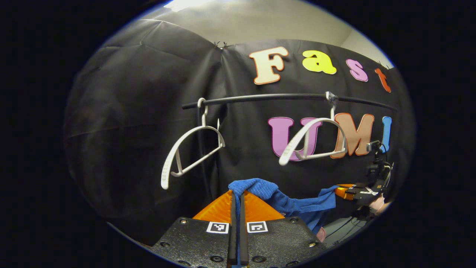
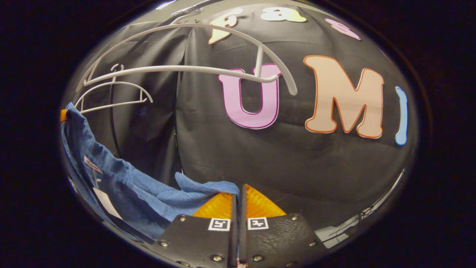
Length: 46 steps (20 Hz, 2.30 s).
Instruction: Grasp the clothes on the hanger with both hands and then place them into the laundry hamper below.
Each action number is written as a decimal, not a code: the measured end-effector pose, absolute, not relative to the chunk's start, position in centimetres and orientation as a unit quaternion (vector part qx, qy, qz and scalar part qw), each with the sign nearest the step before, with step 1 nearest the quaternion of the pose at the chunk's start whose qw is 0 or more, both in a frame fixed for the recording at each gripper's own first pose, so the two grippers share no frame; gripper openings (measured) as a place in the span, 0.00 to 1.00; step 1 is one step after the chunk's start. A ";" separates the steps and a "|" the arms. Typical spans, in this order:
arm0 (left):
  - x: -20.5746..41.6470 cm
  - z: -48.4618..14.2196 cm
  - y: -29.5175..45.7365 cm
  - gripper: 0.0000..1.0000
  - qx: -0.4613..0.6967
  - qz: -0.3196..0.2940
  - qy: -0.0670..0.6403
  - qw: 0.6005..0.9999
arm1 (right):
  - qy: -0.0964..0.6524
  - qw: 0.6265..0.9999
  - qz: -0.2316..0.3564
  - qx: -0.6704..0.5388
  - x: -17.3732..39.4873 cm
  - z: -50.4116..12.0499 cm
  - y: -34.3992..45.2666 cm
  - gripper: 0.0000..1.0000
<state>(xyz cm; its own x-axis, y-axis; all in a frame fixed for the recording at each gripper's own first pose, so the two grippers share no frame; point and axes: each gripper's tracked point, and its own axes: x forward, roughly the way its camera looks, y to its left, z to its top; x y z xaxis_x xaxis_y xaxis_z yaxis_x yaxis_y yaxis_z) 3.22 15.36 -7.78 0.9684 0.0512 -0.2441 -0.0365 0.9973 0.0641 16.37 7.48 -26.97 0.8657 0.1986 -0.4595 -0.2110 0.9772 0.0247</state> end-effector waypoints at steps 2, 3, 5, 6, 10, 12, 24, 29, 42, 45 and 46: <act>3.1 -8.9 13.7 0.02 0.030 0.003 0.134 0.990 | 0.239 0.965 0.104 -0.021 15.3 -26.9 7.0 0.03; 3.3 -9.4 12.7 0.02 0.028 -0.008 0.137 0.990 | 0.239 0.965 0.103 -0.024 14.9 -26.7 6.6 0.03; 3.5 -9.8 10.4 0.03 0.024 -0.035 0.139 0.989 | 0.235 0.966 0.102 -0.031 14.0 -26.0 6.0 0.03; 3.6 -10.0 9.0 0.03 0.025 -0.051 0.139 0.989 | 0.232 0.967 0.101 -0.036 13.7 -25.5 5.6 0.03; 4.7 -11.3 3.0 0.04 0.049 -0.119 0.139 0.982 | 0.220 0.970 0.092 -0.040 12.7 -23.8 4.2 0.03; 5.1 -12.3 -0.1 0.03 0.053 -0.153 0.143 0.976 | 0.215 0.972 0.087 -0.037 12.2 -22.9 3.6 0.03; 10.1 -13.9 -13.4 0.04 -0.008 -0.280 0.145 0.949 | 0.200 0.978 0.046 -0.036 12.0 -21.0 -0.3 0.03; 12.4 -18.1 -16.0 0.04 0.015 -0.294 0.179 0.939 | 0.211 0.976 0.036 -0.037 12.1 -22.1 -0.9 0.03; 13.4 -23.8 -21.9 0.04 0.031 -0.348 0.237 0.907 | 0.259 0.965 -0.004 -0.024 11.6 -26.7 -3.6 0.03; 13.4 -27.0 -21.9 0.04 0.021 -0.338 0.272 0.901 | 0.287 0.958 -0.005 -0.017 10.4 -29.5 -3.5 0.03; 13.4 -28.2 -21.6 0.04 0.018 -0.333 0.287 0.898 | 0.298 0.954 -0.006 -0.013 10.0 -30.6 -3.4 0.03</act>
